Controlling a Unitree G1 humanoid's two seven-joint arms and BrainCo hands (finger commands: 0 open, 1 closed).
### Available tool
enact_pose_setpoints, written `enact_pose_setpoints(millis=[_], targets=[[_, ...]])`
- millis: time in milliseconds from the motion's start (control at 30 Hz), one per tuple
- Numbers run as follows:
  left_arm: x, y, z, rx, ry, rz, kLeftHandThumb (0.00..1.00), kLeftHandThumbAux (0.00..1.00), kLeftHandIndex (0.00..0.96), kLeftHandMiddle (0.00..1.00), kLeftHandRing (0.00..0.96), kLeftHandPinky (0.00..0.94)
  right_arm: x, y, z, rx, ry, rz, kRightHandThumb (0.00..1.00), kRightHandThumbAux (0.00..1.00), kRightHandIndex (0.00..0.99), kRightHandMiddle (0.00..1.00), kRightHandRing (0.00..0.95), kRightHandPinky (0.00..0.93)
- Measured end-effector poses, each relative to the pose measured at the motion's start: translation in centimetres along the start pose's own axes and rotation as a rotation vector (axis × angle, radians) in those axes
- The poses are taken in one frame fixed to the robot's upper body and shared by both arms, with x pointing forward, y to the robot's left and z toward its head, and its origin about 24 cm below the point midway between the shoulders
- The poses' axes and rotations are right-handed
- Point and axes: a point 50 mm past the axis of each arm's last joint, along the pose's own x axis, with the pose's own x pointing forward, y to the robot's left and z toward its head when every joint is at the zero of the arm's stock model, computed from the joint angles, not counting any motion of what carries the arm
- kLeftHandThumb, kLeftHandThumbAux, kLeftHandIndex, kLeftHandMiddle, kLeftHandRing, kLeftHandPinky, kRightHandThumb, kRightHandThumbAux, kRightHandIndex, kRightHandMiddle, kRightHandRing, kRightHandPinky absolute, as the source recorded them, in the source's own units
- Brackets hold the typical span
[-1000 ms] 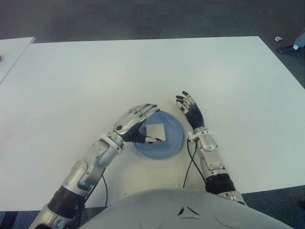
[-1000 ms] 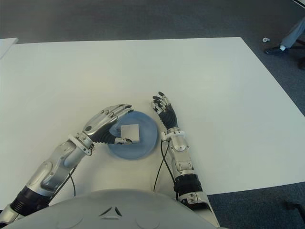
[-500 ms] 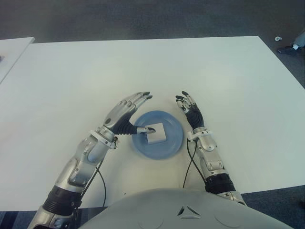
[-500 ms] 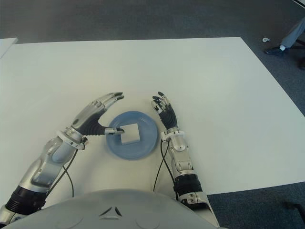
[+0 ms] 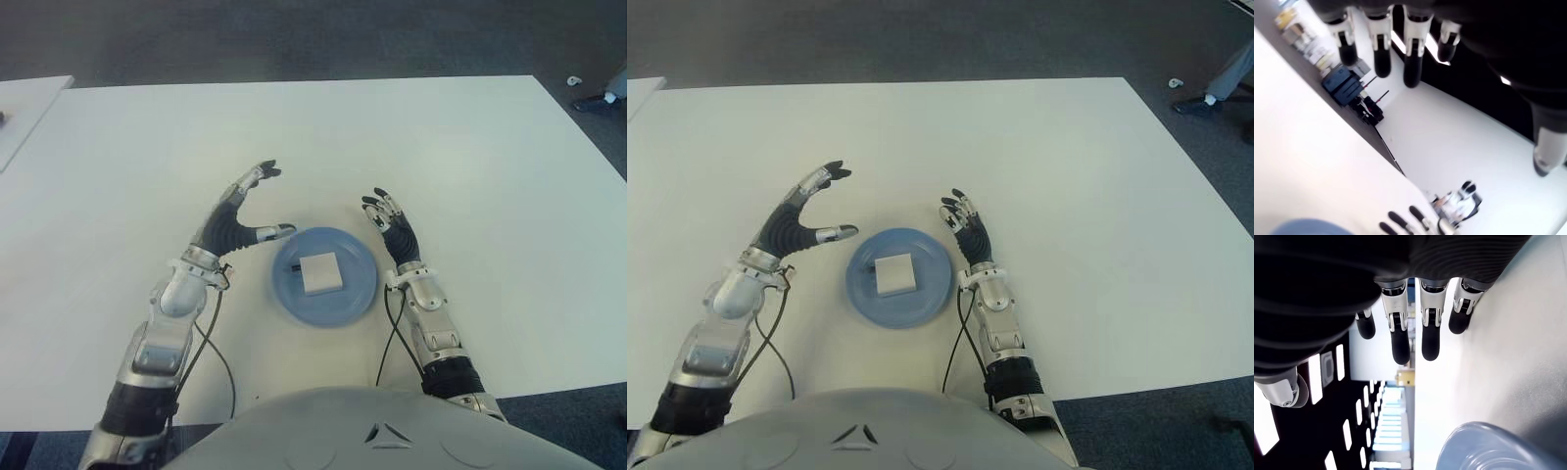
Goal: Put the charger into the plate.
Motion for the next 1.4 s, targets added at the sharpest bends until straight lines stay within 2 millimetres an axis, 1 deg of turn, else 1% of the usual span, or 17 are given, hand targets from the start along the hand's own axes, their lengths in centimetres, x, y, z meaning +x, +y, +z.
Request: enact_pose_setpoints(millis=[33,100,133,233,333,467,700,833,967,1067,1267,1400], targets=[[0.1,0.2,-0.7,-0.055,0.024,0.009,0.231,0.686,0.079,0.121,0.096,0.076,0.0,0.0,0.0,0.0,0.0,0.0,0.0,0.403,0.091,0.227,0.186,0.074],[0.2,0.5,-1.7,-0.165,0.062,0.044,0.186,0.706,0.06,0.093,0.08,0.079,0.0,0.0,0.0,0.0,0.0,0.0,0.0,0.399,0.092,0.225,0.184,0.075],[0.2,0.6,-2.1,-0.207,0.073,0.063,0.179,0.709,0.057,0.089,0.077,0.08,0.0,0.0,0.0,0.0,0.0,0.001,0.0,0.398,0.092,0.225,0.184,0.075],[0.2,0.7,-2.5,-0.309,0.072,0.107,0.114,0.702,0.035,0.058,0.053,0.054,0.0,0.0,0.0,0.0,0.0,0.001,0.0,0.393,0.091,0.221,0.182,0.07],[0.4,0.8,-2.9,-0.363,0.067,0.136,0.06,0.683,0.018,0.033,0.026,0.023,0.0,0.0,0.0,-0.001,-0.003,0.001,0.0,0.391,0.09,0.22,0.181,0.067],[1.0,1.1,-3.9,-0.381,0.07,0.16,0.015,0.651,0.005,0.01,0.006,0.004,-0.1,0.0,-0.1,-0.003,-0.004,0.003,0.0,0.396,0.089,0.221,0.184,0.073],[1.9,1.0,-6.0,-0.395,0.101,0.155,0.001,0.548,0.0,0.0,0.0,0.0,-0.2,0.1,-0.1,-0.005,-0.011,0.006,0.0,0.401,0.085,0.215,0.182,0.081],[1.7,0.5,-6.7,-0.401,0.112,0.125,0.0,0.511,0.0,0.0,0.0,0.0,-0.3,0.1,-0.2,-0.004,-0.017,0.005,0.0,0.412,0.082,0.213,0.18,0.081],[1.4,0.1,-6.9,-0.4,0.11,0.105,0.0,0.488,0.0,0.0,0.0,0.0,-0.4,0.1,-0.2,-0.004,-0.018,0.004,0.0,0.425,0.078,0.213,0.178,0.081],[1.0,-0.3,-7.2,-0.405,0.114,0.085,0.0,0.483,0.0,0.0,0.0,0.0,-0.4,0.0,-0.2,-0.003,-0.016,0.004,0.0,0.434,0.076,0.212,0.178,0.082],[0.1,-1.7,-8.7,-0.447,0.178,0.048,0.0,0.488,0.0,0.0,0.0,0.0,-0.5,-0.1,-0.3,-0.005,-0.015,0.004,0.0,0.442,0.074,0.21,0.173,0.078],[-0.1,-2.0,-9.1,-0.459,0.193,0.046,0.0,0.485,0.0,0.0,0.0,0.0,-0.5,-0.1,-0.3,-0.007,-0.016,0.006,0.0,0.446,0.075,0.21,0.173,0.081]])
